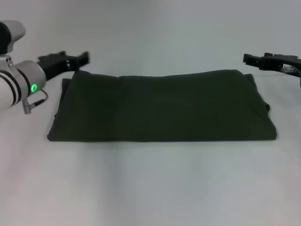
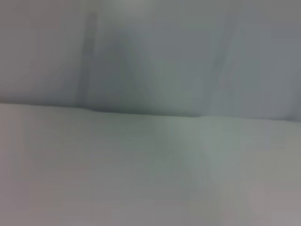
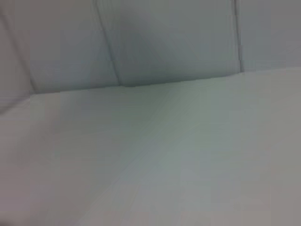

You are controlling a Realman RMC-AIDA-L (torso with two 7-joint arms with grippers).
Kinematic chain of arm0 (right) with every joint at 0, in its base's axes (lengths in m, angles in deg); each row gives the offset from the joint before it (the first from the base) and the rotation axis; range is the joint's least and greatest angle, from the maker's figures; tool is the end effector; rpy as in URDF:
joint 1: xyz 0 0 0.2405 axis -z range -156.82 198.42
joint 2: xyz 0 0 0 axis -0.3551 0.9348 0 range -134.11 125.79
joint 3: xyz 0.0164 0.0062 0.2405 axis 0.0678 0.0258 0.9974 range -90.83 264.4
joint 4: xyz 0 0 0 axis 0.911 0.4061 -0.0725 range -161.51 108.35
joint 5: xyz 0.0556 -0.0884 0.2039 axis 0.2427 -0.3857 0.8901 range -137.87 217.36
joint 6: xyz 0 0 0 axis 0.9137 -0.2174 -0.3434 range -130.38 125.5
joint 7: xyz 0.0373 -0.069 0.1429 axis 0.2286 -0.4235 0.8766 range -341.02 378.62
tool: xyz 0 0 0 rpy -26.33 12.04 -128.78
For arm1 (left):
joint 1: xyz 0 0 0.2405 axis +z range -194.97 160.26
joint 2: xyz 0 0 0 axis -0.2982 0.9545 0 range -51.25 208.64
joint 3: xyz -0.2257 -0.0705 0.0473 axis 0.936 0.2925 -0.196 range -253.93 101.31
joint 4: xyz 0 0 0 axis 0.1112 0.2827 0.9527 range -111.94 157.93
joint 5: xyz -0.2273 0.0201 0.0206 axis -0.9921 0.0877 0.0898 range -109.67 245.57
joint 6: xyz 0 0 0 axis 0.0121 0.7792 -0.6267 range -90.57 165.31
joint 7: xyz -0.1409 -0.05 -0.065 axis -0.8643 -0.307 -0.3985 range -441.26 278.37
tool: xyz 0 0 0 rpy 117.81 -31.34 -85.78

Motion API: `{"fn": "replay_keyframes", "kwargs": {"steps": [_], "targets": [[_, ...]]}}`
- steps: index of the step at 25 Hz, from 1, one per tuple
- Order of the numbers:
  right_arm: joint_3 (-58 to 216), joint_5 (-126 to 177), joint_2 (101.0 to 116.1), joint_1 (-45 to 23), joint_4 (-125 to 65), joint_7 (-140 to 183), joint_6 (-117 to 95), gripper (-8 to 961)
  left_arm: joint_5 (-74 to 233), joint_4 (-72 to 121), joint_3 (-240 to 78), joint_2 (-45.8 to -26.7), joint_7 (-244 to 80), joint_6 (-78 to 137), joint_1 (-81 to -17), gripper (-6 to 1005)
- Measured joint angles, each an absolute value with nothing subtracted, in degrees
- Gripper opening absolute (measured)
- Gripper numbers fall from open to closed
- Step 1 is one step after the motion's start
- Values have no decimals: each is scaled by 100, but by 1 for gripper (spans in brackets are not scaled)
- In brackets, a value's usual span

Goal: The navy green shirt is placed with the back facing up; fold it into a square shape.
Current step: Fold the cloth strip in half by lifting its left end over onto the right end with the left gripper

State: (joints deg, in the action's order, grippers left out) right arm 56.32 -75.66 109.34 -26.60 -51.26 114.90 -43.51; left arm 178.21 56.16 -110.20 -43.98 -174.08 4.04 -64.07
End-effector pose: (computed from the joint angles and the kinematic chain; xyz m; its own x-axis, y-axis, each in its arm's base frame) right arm 0.2707 0.4963 0.0472 0.5987 -0.4564 -0.6582 -0.8004 -0.3079 -0.5144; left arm -0.2401 0.4982 0.0181 0.6189 0.3763 0.6894 0.7853 -0.2782 -0.5531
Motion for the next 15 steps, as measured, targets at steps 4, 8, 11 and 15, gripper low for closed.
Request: {"fn": "replay_keyframes", "kwargs": {"steps": [4,8,11,15], "targets": [[5613,-7566,10964,-2314,-5675,11988,-5422,748,17988,5948,-11032,-4415,-18010,-966,-6125,687],[5590,-7566,10945,-1999,-6015,12393,-6564,746,18137,6283,-11072,-4447,-18544,-2059,-5805,764],[5588,-7566,10886,-1827,-6075,12585,-7204,744,18368,6457,-11106,-4480,-18940,-2510,-5616,756],[5598,-7566,10860,-1660,-6078,12685,-7771,740,18623,6552,-11113,-4512,-19291,-2702,-5448,756]]}}
